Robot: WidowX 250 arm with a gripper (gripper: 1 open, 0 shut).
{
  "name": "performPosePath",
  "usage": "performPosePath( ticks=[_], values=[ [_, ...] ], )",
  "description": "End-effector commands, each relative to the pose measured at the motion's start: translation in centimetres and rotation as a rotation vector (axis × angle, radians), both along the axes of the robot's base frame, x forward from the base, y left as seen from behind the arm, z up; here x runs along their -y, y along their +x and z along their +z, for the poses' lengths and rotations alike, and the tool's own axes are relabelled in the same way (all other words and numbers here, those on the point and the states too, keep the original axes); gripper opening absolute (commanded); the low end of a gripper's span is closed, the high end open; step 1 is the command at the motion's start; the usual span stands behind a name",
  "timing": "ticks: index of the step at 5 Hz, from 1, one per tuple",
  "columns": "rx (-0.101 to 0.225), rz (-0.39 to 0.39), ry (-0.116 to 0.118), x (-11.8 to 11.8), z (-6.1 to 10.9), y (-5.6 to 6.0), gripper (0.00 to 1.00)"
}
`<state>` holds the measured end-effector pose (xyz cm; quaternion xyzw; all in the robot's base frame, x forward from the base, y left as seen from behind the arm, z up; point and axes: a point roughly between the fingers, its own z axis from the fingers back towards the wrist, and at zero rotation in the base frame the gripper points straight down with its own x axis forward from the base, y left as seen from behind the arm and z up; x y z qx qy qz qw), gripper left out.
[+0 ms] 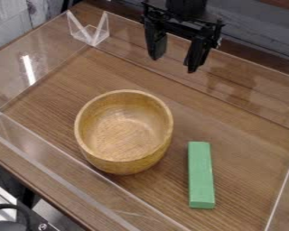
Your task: Put the green block in the brown bowl
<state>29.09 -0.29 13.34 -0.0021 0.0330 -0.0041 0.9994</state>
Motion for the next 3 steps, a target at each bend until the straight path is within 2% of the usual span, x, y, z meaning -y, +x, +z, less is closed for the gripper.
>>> performPosePath(
  ticks=[1,2,3],
  values=[
    [-0.028,0.155,-0.017,2.6,-0.9,-2.8,1.0],
    [-0.105,0.36,-0.041,7.5,-3.9,-7.7,1.0],
    [-0.049,0.478,-0.066,12.4,-5.3,-11.2,1.0]
  ],
)
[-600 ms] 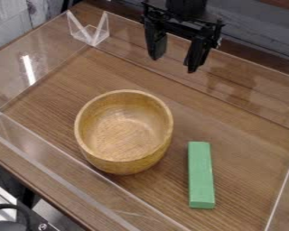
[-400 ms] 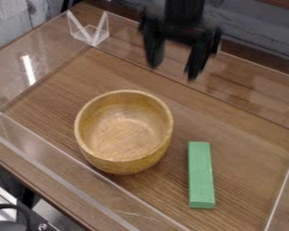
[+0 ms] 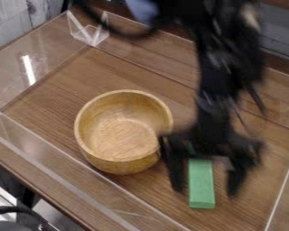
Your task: Put the green block in the brown bowl
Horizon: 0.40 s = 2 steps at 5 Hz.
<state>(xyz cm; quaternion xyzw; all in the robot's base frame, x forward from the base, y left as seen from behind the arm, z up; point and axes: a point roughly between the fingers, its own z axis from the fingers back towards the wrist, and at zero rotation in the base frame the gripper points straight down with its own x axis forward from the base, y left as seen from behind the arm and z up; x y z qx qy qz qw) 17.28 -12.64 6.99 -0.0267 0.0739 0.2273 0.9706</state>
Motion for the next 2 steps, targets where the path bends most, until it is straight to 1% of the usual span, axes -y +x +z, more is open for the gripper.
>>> performPosePath(
  ticks=[1,2],
  values=[
    [0.094,0.062,-0.025,2.4,-0.8,0.7,1.0],
    [0.104,0.183,-0.024,-1.0,-0.6,1.3,1.0]
  ],
)
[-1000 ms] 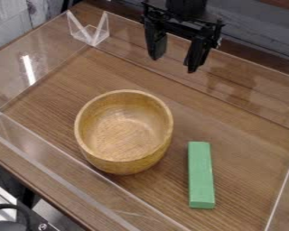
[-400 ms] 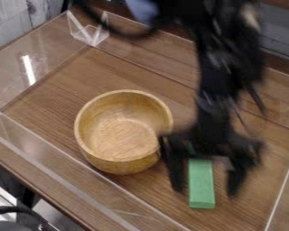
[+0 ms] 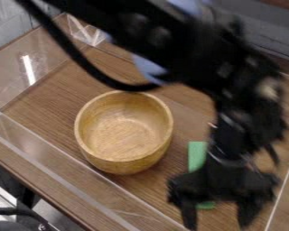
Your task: Put the green block in the brown bowl
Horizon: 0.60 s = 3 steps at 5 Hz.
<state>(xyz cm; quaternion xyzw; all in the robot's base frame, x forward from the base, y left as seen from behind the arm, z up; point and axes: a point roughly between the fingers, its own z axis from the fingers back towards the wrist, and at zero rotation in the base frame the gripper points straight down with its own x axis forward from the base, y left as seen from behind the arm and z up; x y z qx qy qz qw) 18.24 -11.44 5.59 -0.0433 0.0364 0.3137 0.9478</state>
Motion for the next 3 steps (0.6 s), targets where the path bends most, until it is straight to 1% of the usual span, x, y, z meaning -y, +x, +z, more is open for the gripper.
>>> performPosePath(
  ticks=[1,2,3],
  values=[
    [0.044,0.055,-0.024,-2.4,2.1,1.1,1.0],
    [0.076,0.095,-0.046,-1.2,1.4,1.9,1.0],
    [0.082,0.099,-0.056,-0.7,0.2,2.2,1.0]
  ],
)
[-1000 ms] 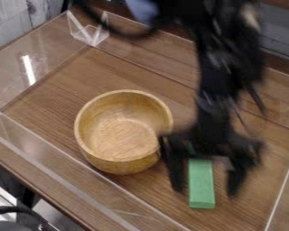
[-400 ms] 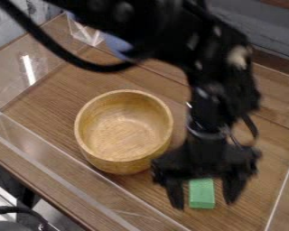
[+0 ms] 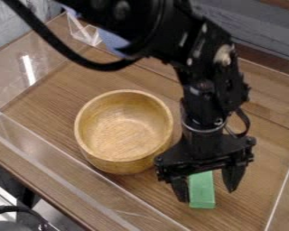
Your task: Put the green block in the brown bowl
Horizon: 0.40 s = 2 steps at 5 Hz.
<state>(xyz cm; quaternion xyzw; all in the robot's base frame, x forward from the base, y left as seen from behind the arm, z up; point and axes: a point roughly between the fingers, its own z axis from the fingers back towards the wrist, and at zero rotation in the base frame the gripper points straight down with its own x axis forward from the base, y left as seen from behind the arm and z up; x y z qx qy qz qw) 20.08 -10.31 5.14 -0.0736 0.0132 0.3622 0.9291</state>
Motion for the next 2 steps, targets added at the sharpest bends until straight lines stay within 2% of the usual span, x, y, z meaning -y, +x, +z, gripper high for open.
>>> performPosePath(
  ticks=[1,2],
  values=[
    [0.03,-0.011,-0.02,0.71,-0.28,0.84,1.0],
    [0.031,-0.013,-0.021,0.8,-0.99,1.19,1.0]
  ],
)
